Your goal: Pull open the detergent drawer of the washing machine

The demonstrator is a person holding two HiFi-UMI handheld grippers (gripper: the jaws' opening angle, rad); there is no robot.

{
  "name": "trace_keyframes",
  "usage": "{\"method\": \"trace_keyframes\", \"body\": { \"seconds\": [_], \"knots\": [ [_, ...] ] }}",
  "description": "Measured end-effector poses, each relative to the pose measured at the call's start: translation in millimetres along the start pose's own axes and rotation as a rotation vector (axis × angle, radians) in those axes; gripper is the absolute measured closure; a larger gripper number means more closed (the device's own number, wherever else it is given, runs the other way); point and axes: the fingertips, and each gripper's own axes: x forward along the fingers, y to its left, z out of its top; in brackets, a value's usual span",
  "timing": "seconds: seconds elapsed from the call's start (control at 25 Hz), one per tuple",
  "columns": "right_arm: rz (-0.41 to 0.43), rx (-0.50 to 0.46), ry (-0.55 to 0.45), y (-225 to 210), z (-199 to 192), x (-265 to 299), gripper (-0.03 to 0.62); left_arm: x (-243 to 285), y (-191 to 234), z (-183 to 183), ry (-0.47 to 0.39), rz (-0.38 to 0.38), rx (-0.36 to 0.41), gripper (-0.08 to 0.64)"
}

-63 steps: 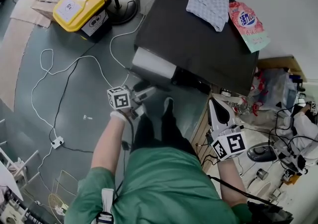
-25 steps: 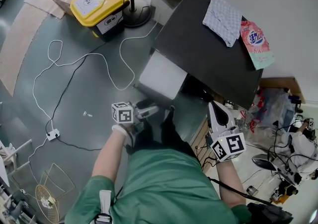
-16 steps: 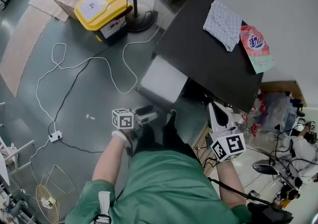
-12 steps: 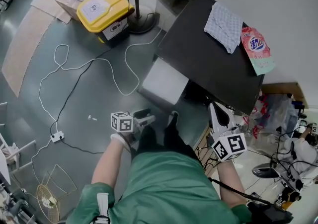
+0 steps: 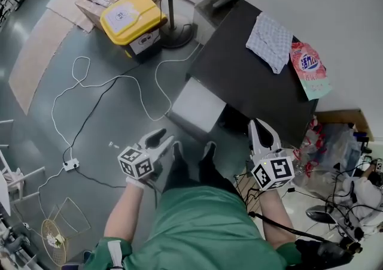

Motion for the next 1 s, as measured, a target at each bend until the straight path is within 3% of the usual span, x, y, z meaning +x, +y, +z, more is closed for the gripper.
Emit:
{"method": "trace_keyframes", "body": {
  "seconds": [0.12,0.4,0.6,0.72,0.84,1.0],
  "knots": [
    [0.034,0.005,-0.021,2.3,11.7,5.5,0.594,1.7,-20.9,37.3,-0.084,0.052,0.045,0.404],
    [0.071,-0.025,-0.059,4.1,42.9,9.2,0.594,5.2,-77.3,106.3,-0.172,0.137,0.264,0.447],
    [0.103,-0.076,-0.115,10.2,73.5,6.8,0.594,1.2,-114.7,162.4,-0.277,0.194,0.419,0.563],
    [0.139,-0.08,-0.189,14.3,95.5,-1.1,0.595,2.1,-143.9,190.9,-0.329,0.195,0.506,0.563],
    [0.163,-0.097,-0.235,18.1,114.1,-8.6,0.594,11.4,-170.6,205.0,-0.327,0.188,0.613,0.563],
    [0.179,-0.12,-0.274,20.3,133.0,-15.7,0.594,15.7,-191.3,223.6,-0.367,0.203,0.632,0.563]
  ]
}}
